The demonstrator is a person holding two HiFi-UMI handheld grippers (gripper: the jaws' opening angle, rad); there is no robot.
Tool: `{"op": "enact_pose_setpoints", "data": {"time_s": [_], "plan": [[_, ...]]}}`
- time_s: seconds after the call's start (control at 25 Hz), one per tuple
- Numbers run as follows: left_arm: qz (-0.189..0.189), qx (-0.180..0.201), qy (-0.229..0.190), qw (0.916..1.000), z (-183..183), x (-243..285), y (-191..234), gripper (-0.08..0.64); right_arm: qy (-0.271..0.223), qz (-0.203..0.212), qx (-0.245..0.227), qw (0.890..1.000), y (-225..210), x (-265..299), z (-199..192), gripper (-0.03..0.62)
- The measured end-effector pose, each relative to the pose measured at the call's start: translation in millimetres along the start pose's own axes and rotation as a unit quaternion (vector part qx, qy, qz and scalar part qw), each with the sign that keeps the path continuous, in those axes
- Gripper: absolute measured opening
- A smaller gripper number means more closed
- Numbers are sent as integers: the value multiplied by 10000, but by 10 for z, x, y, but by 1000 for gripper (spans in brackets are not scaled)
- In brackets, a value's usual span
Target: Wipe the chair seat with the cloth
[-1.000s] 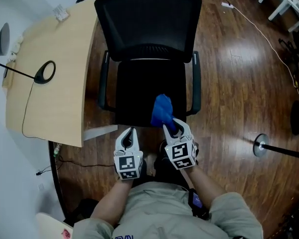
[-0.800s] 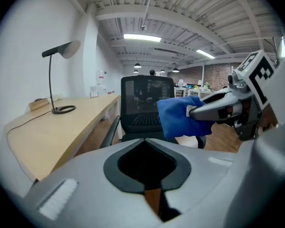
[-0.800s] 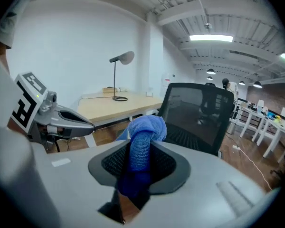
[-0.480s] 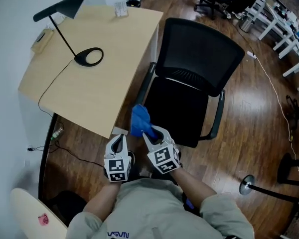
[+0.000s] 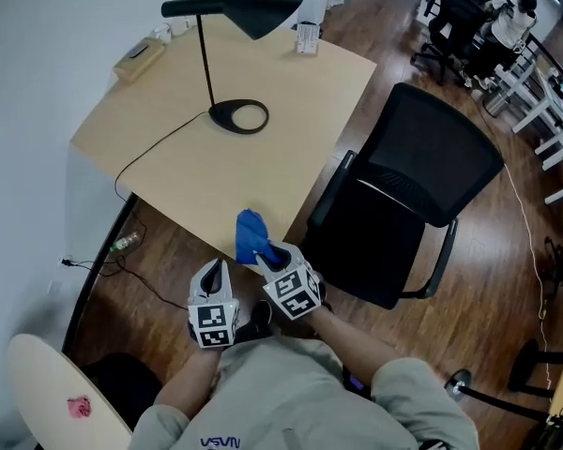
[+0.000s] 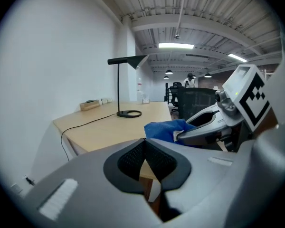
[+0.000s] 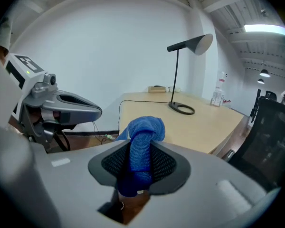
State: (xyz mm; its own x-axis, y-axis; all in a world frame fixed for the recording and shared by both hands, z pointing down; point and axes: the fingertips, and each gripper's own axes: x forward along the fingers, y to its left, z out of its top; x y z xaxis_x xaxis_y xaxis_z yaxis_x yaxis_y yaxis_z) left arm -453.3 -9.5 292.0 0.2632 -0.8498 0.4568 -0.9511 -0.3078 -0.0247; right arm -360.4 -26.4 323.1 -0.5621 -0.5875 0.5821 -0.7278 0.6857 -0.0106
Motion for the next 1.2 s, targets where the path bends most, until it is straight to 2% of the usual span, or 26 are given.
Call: {"op": "enact_pose_setpoints", "data": {"time_s": [0.32,0.64,0.84,0.96,1.2], "plan": [[195,-90,105,9997,-174,-113,611,6,431,-193,105,9988,-16,770,-3,110],[-114,-67,159,9998,-199,-6,659,6,893,-191,87,9958,-15,1045,-145,138],[-411,-82,61,9991,-93,155,573,5,903,-96,138,9958,35,933,-61,187],[-689,-74,-23,9976,5,231,454,6,816,-151,152,9964,41,720,29,190],[-1291,63,-229,9913,197,406,118,6,422,-662,428,9960,-114,216,164,184]]}}
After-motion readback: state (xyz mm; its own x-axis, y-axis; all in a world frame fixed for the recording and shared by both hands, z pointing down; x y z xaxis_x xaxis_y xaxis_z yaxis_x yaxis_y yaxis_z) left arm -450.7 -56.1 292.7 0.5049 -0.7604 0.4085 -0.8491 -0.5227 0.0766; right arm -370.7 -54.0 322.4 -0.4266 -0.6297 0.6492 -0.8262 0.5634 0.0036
